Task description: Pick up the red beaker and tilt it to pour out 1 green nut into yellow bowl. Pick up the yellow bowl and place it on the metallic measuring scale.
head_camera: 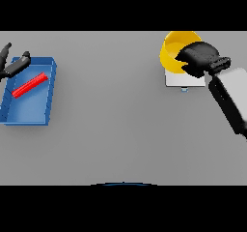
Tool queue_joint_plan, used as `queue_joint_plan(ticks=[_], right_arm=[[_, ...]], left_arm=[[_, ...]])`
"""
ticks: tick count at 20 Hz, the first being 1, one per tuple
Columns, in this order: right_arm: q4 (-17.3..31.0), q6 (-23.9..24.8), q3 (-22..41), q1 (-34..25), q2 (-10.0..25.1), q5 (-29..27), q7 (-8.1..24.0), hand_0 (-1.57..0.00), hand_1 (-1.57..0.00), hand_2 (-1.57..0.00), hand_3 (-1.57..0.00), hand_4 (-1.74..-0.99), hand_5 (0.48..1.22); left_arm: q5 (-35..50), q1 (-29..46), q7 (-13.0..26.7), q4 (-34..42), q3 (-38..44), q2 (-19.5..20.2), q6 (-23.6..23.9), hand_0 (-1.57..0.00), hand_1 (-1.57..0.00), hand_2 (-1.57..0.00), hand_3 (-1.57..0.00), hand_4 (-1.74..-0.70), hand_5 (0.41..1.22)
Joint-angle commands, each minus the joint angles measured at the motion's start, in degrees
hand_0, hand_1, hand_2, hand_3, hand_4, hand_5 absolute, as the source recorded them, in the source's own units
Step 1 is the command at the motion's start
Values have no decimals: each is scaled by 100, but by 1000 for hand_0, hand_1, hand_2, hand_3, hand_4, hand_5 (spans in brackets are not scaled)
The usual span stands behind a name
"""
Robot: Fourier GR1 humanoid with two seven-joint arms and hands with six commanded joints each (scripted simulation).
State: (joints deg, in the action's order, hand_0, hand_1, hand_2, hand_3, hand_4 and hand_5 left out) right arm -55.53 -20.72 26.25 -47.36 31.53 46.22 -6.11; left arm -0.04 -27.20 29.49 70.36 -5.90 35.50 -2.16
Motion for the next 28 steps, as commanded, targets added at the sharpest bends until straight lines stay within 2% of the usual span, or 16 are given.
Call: queue_joint_plan(ticks=[1, 3, 7, 11, 13, 16, 17, 18, 19, 21, 23, 25, 28], right_arm=[[270, 105, -37, -59, -54, 34, -51, -1570, -1571, -1533, -1159, -1741, 1221], [566, 213, -120, -98, -13, 65, -234, -1570, -1571, -1500, -1181, -1741, 1221], [1024, 475, -162, -96, -189, 153, -403, -1571, -1571, -1413, -1317, -1741, 1221], [1464, 610, -247, -161, -332, 181, -342, -1571, -1571, -1382, -1384, -1741, 1221], [1597, 645, -246, -129, -334, 203, -482, -1571, -1571, -1382, -1402, -1741, 1221], [1626, 632, -240, -89, -377, 215, -527, -1571, -1571, -1374, -1448, -1741, 1221], [1604, 585, -282, -116, -360, 196, -456, -1571, -1571, -1404, -1376, -1741, 1221], [1559, 539, -302, -98, -338, 176, -453, -1565, -1496, -1437, -1249, -1741, 1221], [1571, 506, -294, -93, -354, 203, -411, -1558, -1428, -1343, -1110, -1682, 1221], [1635, 405, -382, -142, -343, 123, -402, -1335, -1125, -1007, -816, -1592, 1074], [1597, 201, -475, -150, -406, -25, -283, -946, -811, -708, -576, -1535, 965], [1667, 144, -523, -170, -442, -79, -271, -605, -556, -470, -391, -1496, 890], [1657, 117, -481, -138, -437, -49, -268, -309, -304, -240, -206, -1461, 833]], left_arm=[[-37, -52, 88, 16, -26, -9, 29, 1, 1, 1, 1, -858, 768], [-29, -34, 175, 34, -15, 11, 34, 1, 1, 1, 1, -865, 779], [-74, -63, 168, 2, -78, -22, 10, 1, 1, 1, 1, -858, 802], [-83, -42, 167, 21, -73, -28, 45, 1, 1, 1, 1, -854, 807], [-107, -110, 202, -71, -89, -35, 20, 1, 1, 1, 1, -849, 799], [-92, -114, 155, -79, -91, -40, -8, 1, 1, 1, 1, -844, 783], [-98, -69, 160, -33, -110, -43, -3, 1, 1, 1, 1, -842, 780], [-117, -122, 154, -98, -125, -66, -12, 1, 1, 1, 1, -838, 779], [-116, -152, 155, -148, -107, -42, -32, 1, 1, 1, 1, -836, 775], [-63, -174, 145, -120, -70, -27, -58, 1, 1, 1, 1, -836, 774], [-75, -136, 181, -98, -97, -50, -44, 1, 1, 1, 1, -835, 768], [-37, -131, 159, -65, -75, -60, -39, 1, 1, 1, 1, -840, 764], [-46, -88, 148, -101, -61, -2, -76, 1, 1, 1, 1, -832, 749]])
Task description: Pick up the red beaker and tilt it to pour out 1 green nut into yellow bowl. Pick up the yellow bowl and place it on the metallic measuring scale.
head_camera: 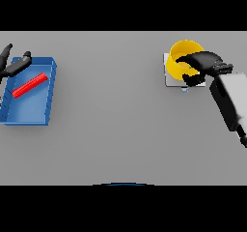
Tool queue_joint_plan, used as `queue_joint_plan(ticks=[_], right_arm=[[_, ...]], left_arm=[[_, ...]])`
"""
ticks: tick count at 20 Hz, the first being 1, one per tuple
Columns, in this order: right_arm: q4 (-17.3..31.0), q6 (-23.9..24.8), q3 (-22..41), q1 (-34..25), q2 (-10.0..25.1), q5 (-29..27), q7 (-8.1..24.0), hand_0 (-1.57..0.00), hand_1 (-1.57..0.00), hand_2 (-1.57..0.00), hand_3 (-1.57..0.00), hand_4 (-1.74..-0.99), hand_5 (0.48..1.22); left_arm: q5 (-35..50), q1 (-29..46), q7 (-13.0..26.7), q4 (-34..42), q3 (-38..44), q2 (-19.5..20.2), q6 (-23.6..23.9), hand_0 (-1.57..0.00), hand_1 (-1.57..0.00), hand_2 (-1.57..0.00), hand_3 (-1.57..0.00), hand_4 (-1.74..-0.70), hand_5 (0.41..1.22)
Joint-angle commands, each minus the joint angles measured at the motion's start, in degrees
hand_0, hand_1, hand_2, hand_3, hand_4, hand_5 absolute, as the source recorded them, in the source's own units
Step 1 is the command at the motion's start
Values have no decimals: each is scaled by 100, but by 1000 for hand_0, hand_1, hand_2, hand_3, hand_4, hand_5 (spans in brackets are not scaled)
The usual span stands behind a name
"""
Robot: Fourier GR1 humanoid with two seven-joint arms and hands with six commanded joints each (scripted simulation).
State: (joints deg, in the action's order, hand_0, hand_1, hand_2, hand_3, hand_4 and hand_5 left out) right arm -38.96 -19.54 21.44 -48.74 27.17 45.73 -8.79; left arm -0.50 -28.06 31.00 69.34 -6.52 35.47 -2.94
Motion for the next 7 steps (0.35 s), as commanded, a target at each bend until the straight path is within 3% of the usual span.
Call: queue_joint_plan(ticks=[1, 7], right_arm=[[-11, -22, 53, 25, 50, 41, -77, -247, -243, -192, -164, -1448, 824], [-13, -179, 108, 18, 28, 81, 109, -64, -63, -50, -42, -1390, 779]], left_arm=[[17, -28, 20, 29, 2, -33, 22, 1, 1, 1, 1, -834, 750], [2, 2, 59, 115, -8, 4, 34, 1, 1, 1, 1, -833, 760]])
